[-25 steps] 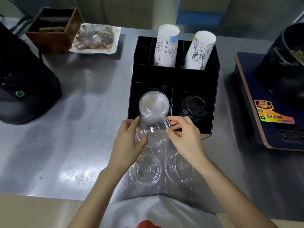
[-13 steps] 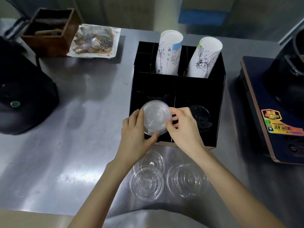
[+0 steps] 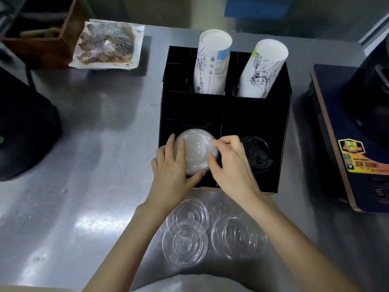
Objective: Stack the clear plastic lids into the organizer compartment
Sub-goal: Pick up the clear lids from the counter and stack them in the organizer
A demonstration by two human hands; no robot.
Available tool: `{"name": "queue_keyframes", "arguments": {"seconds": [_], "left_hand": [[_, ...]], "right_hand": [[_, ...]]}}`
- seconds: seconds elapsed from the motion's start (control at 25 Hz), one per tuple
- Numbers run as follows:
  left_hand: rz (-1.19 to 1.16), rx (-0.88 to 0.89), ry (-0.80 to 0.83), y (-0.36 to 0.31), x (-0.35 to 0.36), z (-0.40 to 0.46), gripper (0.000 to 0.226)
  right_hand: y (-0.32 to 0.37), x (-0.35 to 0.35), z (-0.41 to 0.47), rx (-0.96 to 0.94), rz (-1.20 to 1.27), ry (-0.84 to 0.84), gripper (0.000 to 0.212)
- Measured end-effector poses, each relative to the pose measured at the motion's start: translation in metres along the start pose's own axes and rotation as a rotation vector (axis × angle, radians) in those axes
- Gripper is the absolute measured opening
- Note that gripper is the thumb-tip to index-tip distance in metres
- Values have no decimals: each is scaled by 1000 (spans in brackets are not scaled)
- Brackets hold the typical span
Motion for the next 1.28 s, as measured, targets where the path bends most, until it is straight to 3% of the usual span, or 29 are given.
{"name": "queue_keyframes", "arguments": {"seconds": [0.24, 0.72, 1.0, 1.28], "left_hand": [[17, 7, -50, 1, -5, -4, 76], [11, 86, 34, 3, -1, -2, 65], [-9, 79, -7, 7, -6, -11, 60], [-100, 138, -93, 14, -15, -41, 33]], "right_hand": [[5, 4, -6, -96, -78, -37, 34], [-1, 15, -19, -110, -125, -37, 35], [1, 10, -24, -102, -98, 4, 34], [4, 6, -43, -105, -29, -5, 32]]}}
Point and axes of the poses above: each hand's wrist, its own z-axis towards the middle knuckle, its own x-axis out of the palm, y = z × x, the point moved 8 cm from there along z, towards the middle knuckle, and after that the axes turned 5 degrees about y, right-handed, at the moved point
